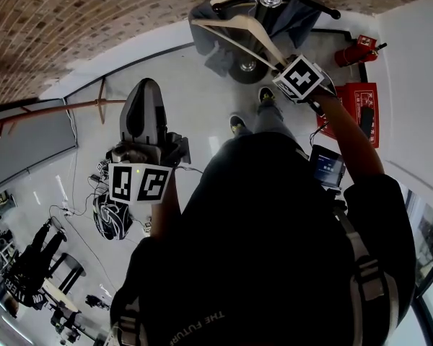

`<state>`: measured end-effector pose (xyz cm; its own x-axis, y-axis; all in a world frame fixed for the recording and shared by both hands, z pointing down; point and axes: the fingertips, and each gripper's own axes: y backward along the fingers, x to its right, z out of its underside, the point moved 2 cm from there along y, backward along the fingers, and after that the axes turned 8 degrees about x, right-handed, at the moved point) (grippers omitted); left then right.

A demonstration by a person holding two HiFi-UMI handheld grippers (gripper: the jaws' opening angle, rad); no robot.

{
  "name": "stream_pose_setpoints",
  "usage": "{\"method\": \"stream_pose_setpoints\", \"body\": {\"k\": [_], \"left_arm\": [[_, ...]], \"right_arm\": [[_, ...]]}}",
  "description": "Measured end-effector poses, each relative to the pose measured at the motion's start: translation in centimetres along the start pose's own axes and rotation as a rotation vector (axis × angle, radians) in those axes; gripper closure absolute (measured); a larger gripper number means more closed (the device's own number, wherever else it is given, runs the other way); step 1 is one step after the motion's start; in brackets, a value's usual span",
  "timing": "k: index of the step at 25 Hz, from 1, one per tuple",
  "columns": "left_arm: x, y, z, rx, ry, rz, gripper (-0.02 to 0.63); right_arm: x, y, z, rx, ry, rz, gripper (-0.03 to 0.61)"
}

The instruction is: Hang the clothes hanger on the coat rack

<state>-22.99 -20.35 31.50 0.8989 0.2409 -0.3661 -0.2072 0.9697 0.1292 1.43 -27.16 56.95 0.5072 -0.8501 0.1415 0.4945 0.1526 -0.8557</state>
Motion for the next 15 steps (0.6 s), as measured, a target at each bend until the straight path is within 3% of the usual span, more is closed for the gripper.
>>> {"method": "stream_pose_setpoints", "body": {"k": [15], "left_arm": [[1.2,0.9,0.4,0.003,-0.001,0.011,0.594]], "right_arm": [[0.6,-0.2,0.2,-0.01,0.023,0.03,0.534]]}}
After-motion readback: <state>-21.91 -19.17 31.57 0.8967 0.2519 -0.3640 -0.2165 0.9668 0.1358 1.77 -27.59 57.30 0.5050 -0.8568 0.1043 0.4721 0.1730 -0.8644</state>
